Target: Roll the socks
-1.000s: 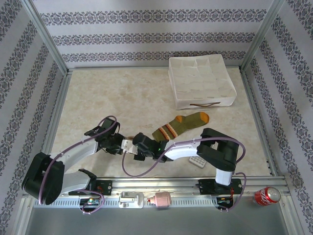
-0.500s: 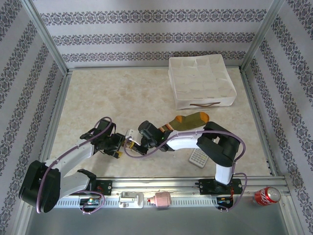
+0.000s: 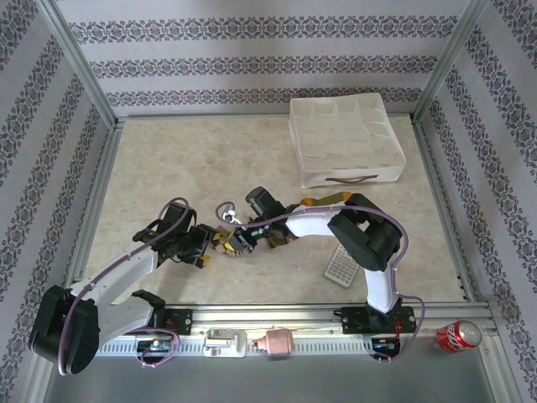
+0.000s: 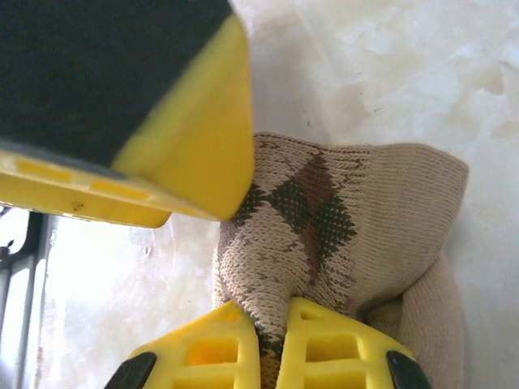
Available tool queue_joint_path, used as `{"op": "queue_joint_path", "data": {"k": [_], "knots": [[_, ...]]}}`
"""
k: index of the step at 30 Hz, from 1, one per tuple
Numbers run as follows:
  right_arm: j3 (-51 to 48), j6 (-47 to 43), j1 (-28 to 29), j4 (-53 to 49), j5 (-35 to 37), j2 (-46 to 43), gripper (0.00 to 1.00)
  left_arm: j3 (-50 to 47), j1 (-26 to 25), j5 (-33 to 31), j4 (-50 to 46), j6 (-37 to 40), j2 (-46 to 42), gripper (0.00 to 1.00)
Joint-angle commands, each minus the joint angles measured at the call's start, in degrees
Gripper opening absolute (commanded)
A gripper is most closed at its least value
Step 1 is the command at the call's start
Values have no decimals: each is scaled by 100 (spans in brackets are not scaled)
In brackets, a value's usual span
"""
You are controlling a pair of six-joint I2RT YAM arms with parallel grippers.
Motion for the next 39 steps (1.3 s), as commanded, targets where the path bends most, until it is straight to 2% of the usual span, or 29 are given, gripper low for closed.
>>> {"op": "queue_joint_path", "data": {"k": [1,8,17,21,27,33,35,37,39], "knots": [[-166,365,-179,-1232,74,605,0,91,50,-112,157,150,-70,65],[354,741,-501,-1861,-293,1128,0,-3,-40,-181,706,158,83,63],[512,1254,-814,-1862,-590,1447,0,-76,-192,-332,1185,161,481,57],[668,1328,-842,-2006,-595,1569,0,-46,-272,-299,1391,185,792,56],[935,1494,-878,-2299,-565,1800,0,-2,-435,-475,1121,179,1109,57],[909,1378,-836,-2301,-431,1633,0,-29,-449,-573,1386,213,1527,55],[793,1223,-786,-2142,-236,1339,7,78,-452,-537,1207,264,1808,49],[364,1076,-690,-1486,-34,736,23,326,-447,-522,410,276,1994,41],[-60,809,-570,-922,235,102,34,533,-451,-543,-217,392,2102,37]]}}
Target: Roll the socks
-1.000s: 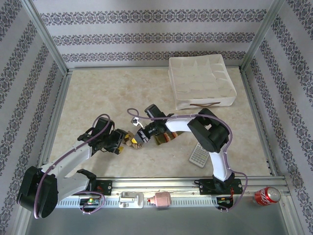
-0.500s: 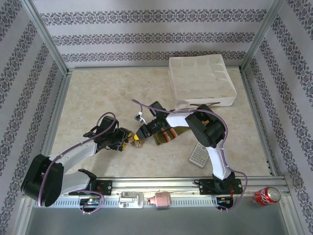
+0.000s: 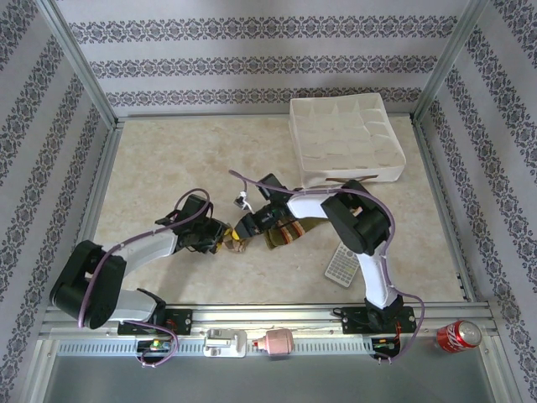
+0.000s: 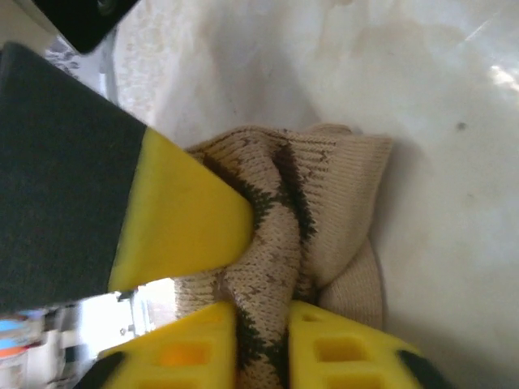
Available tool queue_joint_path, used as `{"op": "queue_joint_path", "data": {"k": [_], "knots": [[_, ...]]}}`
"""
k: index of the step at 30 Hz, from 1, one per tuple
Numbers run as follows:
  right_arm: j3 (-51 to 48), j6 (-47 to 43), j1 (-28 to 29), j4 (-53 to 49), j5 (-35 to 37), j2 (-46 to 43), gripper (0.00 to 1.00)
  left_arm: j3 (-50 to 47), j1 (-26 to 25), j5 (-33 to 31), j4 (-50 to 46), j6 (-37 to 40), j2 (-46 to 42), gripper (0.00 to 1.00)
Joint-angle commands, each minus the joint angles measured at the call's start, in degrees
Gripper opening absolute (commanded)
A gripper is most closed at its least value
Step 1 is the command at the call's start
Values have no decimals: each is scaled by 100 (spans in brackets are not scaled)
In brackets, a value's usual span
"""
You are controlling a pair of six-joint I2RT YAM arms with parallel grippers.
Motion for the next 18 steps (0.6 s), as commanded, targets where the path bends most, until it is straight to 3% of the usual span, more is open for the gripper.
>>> {"op": "queue_joint_path", "data": {"k": [1,8,14,18], "knots": [[-805,-709,252,194,1538,-764,38,93,-82,-211,-1607,224,323,36],[-2530,-2410,1029,2243,3585,-2578,59,189,-88,-153,-1745,193,380,36],[-2398,-3563,1902,1983,5099,-2501,62,309,-66,-66,-1638,255,592,37],[-2068,-4138,2188,1852,5502,-2133,62,359,-56,10,-1593,289,693,38]]}}
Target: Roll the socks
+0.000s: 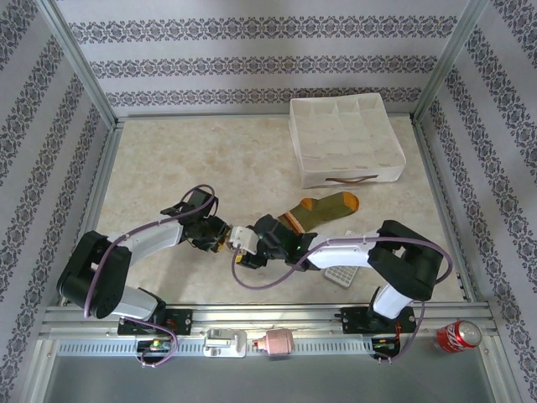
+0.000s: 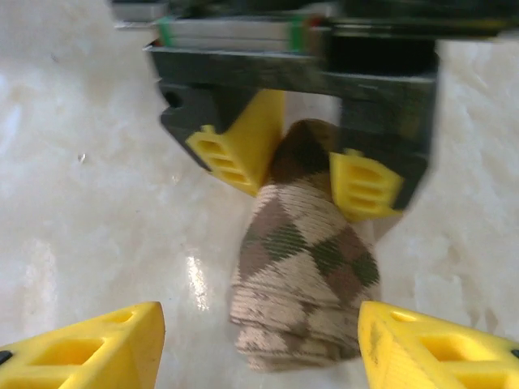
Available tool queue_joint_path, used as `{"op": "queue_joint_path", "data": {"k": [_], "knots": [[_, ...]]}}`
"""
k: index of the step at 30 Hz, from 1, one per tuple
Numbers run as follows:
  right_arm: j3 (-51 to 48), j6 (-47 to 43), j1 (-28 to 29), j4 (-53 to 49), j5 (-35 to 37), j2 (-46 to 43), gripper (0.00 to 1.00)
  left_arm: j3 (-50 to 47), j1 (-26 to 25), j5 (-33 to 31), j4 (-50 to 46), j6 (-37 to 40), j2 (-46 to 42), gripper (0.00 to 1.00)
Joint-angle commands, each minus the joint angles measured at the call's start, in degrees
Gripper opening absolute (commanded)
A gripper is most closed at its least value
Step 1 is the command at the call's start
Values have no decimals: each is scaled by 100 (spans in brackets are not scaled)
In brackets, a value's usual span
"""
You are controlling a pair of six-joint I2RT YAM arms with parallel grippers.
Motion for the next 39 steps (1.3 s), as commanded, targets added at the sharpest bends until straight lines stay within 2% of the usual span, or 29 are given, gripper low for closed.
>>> {"op": "queue_joint_path", "data": {"k": [1,6,10,12,15,17,19,23,26,30,35,39], "knots": [[335,-930,208,61,888,365,62,-169,5,-98,-833,166,342,38],[643,-1145,305,-61,1116,805,60,-143,62,-23,-808,241,371,39],[916,-1107,314,-354,1587,1241,52,-95,83,39,-806,297,351,39],[993,-1018,314,-518,1753,1394,41,-78,91,59,-798,322,311,40],[999,-922,302,-784,1686,1480,20,-56,117,143,-763,337,287,41],[996,-761,275,-999,1536,1489,7,-34,152,119,-762,324,167,45],[1013,-552,177,-1254,1109,1466,1,-16,177,-42,-707,260,-134,51],[1149,-86,-43,-1802,207,1510,0,-210,297,-115,-222,-56,-703,63],[1212,155,-169,-2046,-175,1630,0,-508,363,-8,403,-321,-917,68],[1277,435,-363,-2159,-635,1760,0,-788,381,120,1139,-518,-880,69],[1488,810,-663,-2391,-1248,1920,0,-754,376,-13,898,-466,-949,69],[1631,1111,-855,-2489,-1680,2044,0,-881,377,-22,1214,-476,-888,69]]}}
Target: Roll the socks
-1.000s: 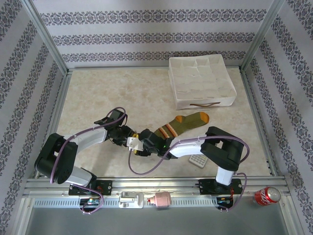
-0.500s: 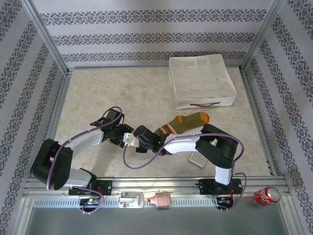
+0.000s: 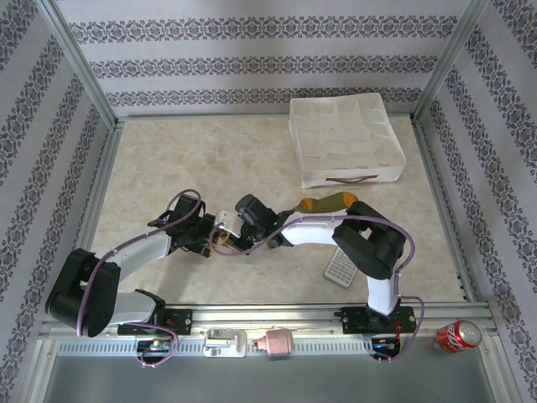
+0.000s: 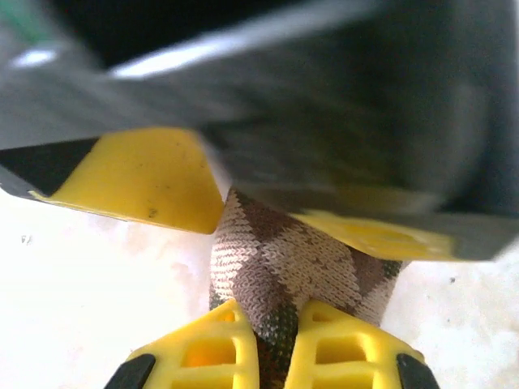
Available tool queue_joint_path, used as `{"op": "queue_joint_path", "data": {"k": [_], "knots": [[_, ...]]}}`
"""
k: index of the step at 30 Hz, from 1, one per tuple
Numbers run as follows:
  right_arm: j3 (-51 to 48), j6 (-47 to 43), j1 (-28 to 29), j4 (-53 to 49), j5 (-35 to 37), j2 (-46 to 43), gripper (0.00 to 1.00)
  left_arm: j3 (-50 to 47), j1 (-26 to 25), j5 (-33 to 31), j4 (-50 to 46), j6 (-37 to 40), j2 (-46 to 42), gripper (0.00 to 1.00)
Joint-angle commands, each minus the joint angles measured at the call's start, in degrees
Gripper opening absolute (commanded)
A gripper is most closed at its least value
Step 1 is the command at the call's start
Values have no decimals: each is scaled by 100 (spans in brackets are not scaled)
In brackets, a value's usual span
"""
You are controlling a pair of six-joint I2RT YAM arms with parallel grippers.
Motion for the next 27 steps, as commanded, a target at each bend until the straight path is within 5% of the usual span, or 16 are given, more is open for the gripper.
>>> {"op": "queue_joint_path", "data": {"k": [1,14,17,20,23,27], "knots": [[-173,676,-208,-1349,-372,568,0,-92,-26,136,519,6,-23,68],[253,2037,-868,-1435,-1976,1174,0,-17,-49,343,1624,343,1051,64],[265,2054,-900,-1399,-2006,1143,0,-13,-98,369,1515,398,1224,52],[273,2055,-906,-1371,-1922,919,3,-70,-112,430,1394,402,1321,29],[275,2125,-909,-1298,-1639,458,16,-177,-113,383,1321,335,1194,11],[218,2910,-926,-1281,-313,-518,35,-77,-115,411,1208,146,802,2]]}}
